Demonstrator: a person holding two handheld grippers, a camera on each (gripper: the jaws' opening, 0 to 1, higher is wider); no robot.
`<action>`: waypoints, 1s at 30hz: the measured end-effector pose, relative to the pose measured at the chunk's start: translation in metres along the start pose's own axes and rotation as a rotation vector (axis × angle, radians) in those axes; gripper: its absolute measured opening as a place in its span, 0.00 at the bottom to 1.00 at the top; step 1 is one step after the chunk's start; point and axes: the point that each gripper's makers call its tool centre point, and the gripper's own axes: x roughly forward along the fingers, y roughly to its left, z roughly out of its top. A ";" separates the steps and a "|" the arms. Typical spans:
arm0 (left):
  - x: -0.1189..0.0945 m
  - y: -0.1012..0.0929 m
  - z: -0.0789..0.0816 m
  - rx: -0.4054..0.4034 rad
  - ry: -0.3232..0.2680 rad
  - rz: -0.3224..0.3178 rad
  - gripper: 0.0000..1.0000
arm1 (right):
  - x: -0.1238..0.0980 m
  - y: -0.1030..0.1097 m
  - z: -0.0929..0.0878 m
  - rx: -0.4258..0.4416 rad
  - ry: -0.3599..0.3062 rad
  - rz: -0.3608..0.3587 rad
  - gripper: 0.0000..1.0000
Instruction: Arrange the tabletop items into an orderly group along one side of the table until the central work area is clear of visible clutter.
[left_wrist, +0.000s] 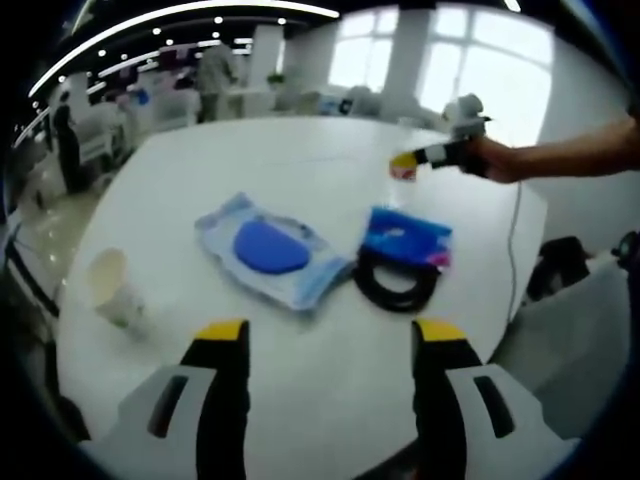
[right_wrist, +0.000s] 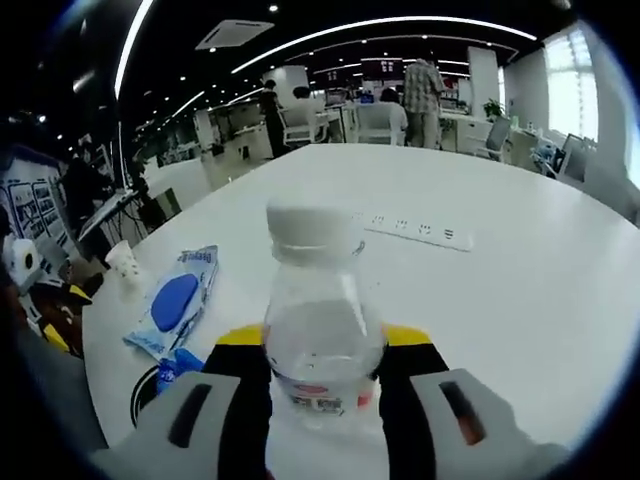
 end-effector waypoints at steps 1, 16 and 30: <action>0.000 0.000 0.000 0.003 0.001 0.000 0.62 | -0.001 0.000 0.000 0.001 -0.002 0.003 0.40; -0.001 -0.001 0.003 0.003 -0.011 -0.003 0.62 | -0.009 0.007 0.034 -0.038 -0.049 0.001 0.39; -0.005 0.000 0.009 0.001 -0.035 -0.003 0.62 | 0.014 0.066 0.095 -0.109 -0.121 0.082 0.39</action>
